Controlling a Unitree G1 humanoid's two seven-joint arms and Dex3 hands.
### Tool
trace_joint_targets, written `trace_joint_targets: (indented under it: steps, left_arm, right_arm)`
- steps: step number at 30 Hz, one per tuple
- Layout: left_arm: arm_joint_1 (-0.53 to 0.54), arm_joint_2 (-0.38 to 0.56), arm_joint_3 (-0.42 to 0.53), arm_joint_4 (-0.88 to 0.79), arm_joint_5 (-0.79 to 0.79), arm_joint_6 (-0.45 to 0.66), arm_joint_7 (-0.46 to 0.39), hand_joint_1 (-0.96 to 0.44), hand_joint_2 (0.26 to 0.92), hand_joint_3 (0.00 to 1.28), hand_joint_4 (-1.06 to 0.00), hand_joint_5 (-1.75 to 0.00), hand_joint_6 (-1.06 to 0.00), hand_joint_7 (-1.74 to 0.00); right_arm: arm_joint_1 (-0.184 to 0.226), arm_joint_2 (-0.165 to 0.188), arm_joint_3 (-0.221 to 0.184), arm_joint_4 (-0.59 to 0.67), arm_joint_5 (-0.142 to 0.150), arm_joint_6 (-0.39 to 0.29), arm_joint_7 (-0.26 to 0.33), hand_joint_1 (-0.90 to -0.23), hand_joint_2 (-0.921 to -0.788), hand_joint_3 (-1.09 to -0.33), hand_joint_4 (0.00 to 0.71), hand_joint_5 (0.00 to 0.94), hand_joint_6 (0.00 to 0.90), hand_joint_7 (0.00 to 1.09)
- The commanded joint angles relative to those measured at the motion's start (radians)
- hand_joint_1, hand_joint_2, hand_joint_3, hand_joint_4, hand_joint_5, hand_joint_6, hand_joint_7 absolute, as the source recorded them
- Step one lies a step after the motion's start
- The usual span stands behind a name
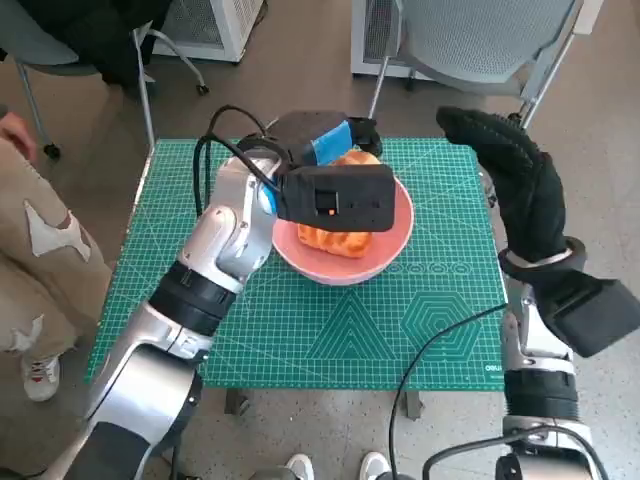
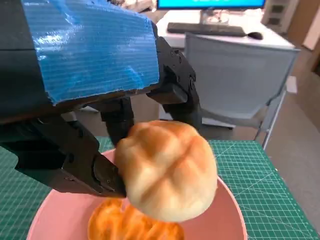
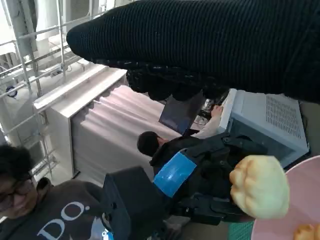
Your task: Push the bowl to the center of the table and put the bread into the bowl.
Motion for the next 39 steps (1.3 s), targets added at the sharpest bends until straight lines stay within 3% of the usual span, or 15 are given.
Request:
trace_joint_targets:
  steps: [1,13,18,23,32,39]
  left_arm:
    - [0.001,0.015,-0.011,-0.02,0.002,-0.006,-0.014,-0.35,0.794,0.06,-0.03,-0.05,-0.16,-0.02]
    - [0.055,0.069,0.0,-0.043,0.003,-0.137,0.085,-0.62,0.844,0.04,0.0,0.0,-0.09,0.0]
    - [0.089,0.075,0.08,-0.042,-0.074,-0.214,0.161,-0.69,0.88,0.04,0.0,0.0,-0.09,0.0]
    - [0.146,0.069,0.227,-0.051,-0.25,-0.338,0.201,-0.7,0.91,0.05,0.0,0.0,-0.09,0.0]
    - [0.276,0.018,0.423,-0.161,-0.55,-0.554,0.208,-0.71,0.921,0.4,0.0,0.0,-0.14,-0.03]
    - [0.361,-0.014,0.48,-0.256,-0.681,-0.667,0.189,-0.73,0.921,0.46,0.0,0.0,-0.12,-0.02]
  right_arm:
    - [0.008,0.002,-0.003,0.022,-0.008,-0.001,-0.007,-0.723,-0.921,-0.821,0.152,0.004,-0.001,0.46]
    - [-0.013,0.012,0.005,0.032,-0.014,0.004,-0.017,-0.717,-0.921,-0.823,0.153,0.003,-0.001,0.47]
    - [-0.018,0.014,0.007,0.025,-0.018,0.006,-0.025,-0.715,-0.921,-0.817,0.153,0.003,0.0,0.47]
    - [-0.03,0.016,0.011,0.008,-0.019,0.015,-0.029,-0.715,-0.921,-0.816,0.157,0.004,0.001,0.48]
    - [-0.072,0.024,0.025,-0.037,-0.018,0.047,-0.03,-0.73,-0.921,-0.811,0.162,0.005,-0.001,0.49]
    - [-0.104,0.042,0.043,-0.079,-0.029,0.077,-0.039,-0.721,-0.921,-0.809,0.163,0.005,0.0,0.49]
